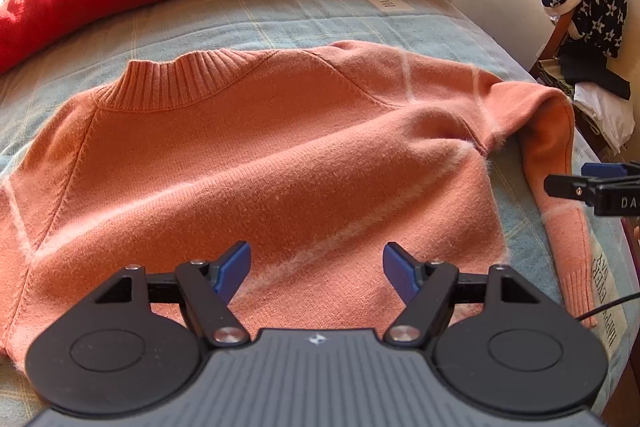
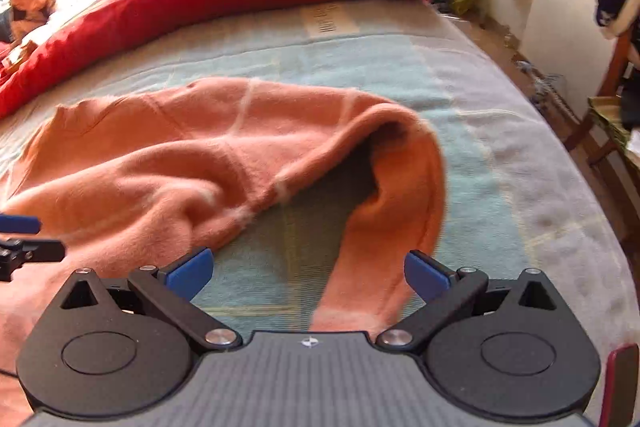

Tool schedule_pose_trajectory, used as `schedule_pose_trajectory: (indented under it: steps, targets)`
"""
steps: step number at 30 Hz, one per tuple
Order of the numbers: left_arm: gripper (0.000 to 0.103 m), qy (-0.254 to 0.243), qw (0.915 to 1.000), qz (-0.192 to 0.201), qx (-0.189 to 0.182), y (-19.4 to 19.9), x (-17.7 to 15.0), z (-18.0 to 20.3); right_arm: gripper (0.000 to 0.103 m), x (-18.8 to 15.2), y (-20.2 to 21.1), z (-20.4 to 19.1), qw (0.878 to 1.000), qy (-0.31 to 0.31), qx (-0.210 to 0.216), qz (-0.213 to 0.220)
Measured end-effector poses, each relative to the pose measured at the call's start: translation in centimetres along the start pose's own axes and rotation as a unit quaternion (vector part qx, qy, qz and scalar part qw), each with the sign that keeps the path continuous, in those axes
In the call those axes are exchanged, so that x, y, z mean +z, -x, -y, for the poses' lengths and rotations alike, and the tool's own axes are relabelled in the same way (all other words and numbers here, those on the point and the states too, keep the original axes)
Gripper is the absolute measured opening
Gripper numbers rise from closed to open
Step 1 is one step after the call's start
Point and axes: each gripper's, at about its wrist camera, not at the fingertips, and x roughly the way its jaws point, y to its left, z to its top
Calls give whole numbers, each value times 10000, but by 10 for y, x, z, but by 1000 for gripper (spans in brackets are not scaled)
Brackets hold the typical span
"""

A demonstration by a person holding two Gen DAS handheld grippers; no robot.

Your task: Fold clothes

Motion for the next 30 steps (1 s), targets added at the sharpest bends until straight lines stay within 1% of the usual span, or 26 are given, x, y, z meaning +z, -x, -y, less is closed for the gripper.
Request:
schedule_pose_trajectory:
  steps: [1,2,4,5,7,10,11,14,18,20,21,23,24,25,27,28,30]
  targets:
    - [73,0,10000,-1,4,0,0,0,103,2,-4,8,9998,-170,-77,-59]
    - [73,-1,10000,-3,8,0,-1,0,103,3,-10,15,9993,-346,-49,-111]
    - [73,-1,10000,-5,16,1,-1,0,103,4,-21,29,9973,-706,121,-172]
    - [73,-2,10000,-6,19,1,-2,0,103,5,-25,33,9960,-821,282,-192]
    - [73,-3,10000,-9,27,1,-2,0,103,6,-25,30,9931,-822,808,-195]
    - [73,-4,10000,-13,39,2,-3,-1,103,3,-18,14,9857,-540,1577,-243]
    - [73,-4,10000,-14,43,2,-4,-1,103,2,-15,10,9844,-436,1681,-267]
    - [73,-3,10000,2,50,3,-4,-1,103,-3,-6,8,9877,-289,1521,-238]
    - [73,13,10000,19,50,3,-4,-2,103,-7,5,42,9892,-893,1155,-103]
    - [73,36,10000,-10,34,2,-6,-1,103,-13,3,59,9889,-1134,936,-205]
    - [73,45,10000,-28,23,1,-7,-1,103,-17,-2,68,9872,-1262,909,-343]
    - [73,33,10000,-66,-4,-1,-8,1,103,-30,-24,83,9781,-1535,1097,-874]
    - [73,21,10000,-76,-17,-2,-8,3,103,-37,-31,89,9750,-1614,1210,-933]
    - [73,9,10000,-79,-27,-2,-9,4,103,-43,-32,94,9752,-1599,1337,-750]
    - [73,-7,10000,-70,-56,-1,-9,6,103,-49,-29,100,9741,-1538,1551,-582]
    - [73,-11,10000,-75,-59,-1,-10,6,103,-50,-28,102,9731,-1541,1618,-554]
    - [73,-17,9999,-91,-60,-1,-10,6,103,-43,-26,103,9700,-1700,1596,-685]
